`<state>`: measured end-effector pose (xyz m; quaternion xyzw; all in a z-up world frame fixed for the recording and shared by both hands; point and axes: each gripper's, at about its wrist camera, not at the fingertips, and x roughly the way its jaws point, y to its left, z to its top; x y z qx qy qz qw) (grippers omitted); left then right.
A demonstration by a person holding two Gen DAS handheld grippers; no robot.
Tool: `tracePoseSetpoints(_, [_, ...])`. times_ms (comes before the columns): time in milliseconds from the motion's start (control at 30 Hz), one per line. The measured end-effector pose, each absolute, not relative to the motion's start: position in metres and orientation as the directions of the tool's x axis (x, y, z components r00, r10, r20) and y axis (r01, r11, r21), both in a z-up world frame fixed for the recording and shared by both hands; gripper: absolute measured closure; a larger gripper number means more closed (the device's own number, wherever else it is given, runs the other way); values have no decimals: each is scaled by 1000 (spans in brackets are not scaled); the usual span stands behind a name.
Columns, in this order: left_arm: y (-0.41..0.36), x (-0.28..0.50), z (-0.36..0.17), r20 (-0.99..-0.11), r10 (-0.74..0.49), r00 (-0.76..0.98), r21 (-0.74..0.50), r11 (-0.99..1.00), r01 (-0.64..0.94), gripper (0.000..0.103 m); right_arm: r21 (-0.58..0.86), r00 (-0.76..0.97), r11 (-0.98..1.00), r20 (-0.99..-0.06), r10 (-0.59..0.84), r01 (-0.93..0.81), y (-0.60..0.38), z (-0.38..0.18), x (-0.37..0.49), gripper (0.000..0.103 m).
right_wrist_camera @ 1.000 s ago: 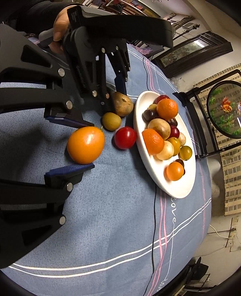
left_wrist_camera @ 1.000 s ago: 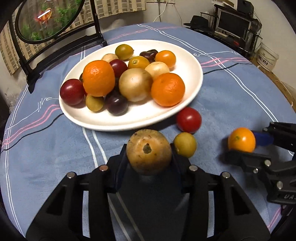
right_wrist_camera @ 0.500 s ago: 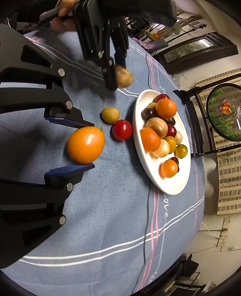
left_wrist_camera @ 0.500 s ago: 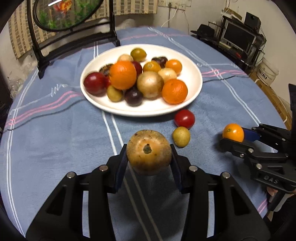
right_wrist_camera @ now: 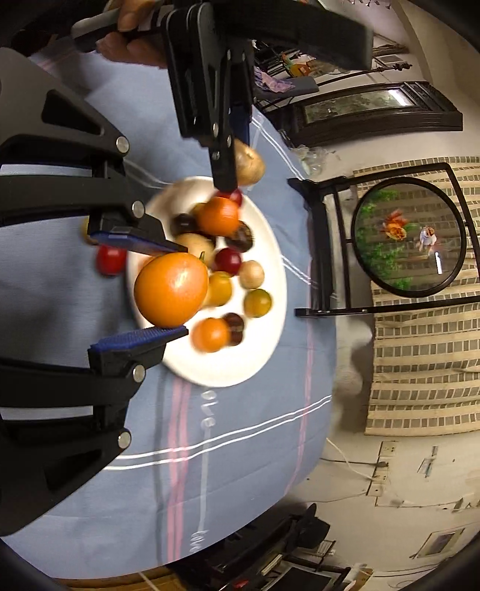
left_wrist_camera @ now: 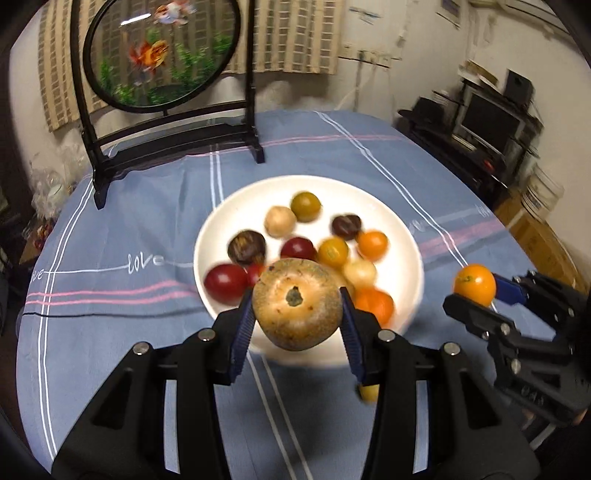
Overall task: Organize fruits
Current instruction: 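Lower the pale brown fruit and orange onto the white plate and release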
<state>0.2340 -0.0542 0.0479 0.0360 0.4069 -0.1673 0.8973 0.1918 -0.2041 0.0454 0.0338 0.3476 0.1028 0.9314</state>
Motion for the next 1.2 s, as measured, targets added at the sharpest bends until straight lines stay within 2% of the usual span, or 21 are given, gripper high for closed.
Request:
tracePoseSetpoints(267, [-63,296,27,-771,-226,595,-82,962,259,59,97,696,981,-692,190,-170,-189,25,264,65])
tracePoseSetpoints(500, [-75,319,6,-802,-209,559,-71,964,258,58,98,674,983,-717,178,-155,-192,8,287,65])
tracePoseSetpoints(533, [-74,321,5,-800,-213,560,-80,964,252,52,99,672,983,-719,179,-157,-191,6,287,64])
tracePoseSetpoints(567, [-74,322,5,-796,-210,567,-86,968,238,42,97,672,983,-718,178,-157,-191,6,287,63])
tracePoseSetpoints(667, [-72,317,15,-765,-205,611,-94,973,209,36,117,687,980,-700,198,-162,-193,7,280,60])
tracePoseSetpoints(700, [-70,312,20,-751,-208,626,-99,974,205,33,128,696,979,-689,204,-160,-195,9,276,53])
tracePoseSetpoints(733, [-69,308,24,-743,-203,637,-95,975,200,29,132,703,980,-683,201,-152,-198,11,274,52])
tracePoseSetpoints(967, [-65,268,33,-741,-159,652,-18,976,217,24,172,722,976,-658,216,-135,-218,28,242,52])
tracePoseSetpoints(1200, [-69,221,30,-749,-187,636,-17,964,264,21,190,701,977,-684,201,-94,-231,18,199,52])
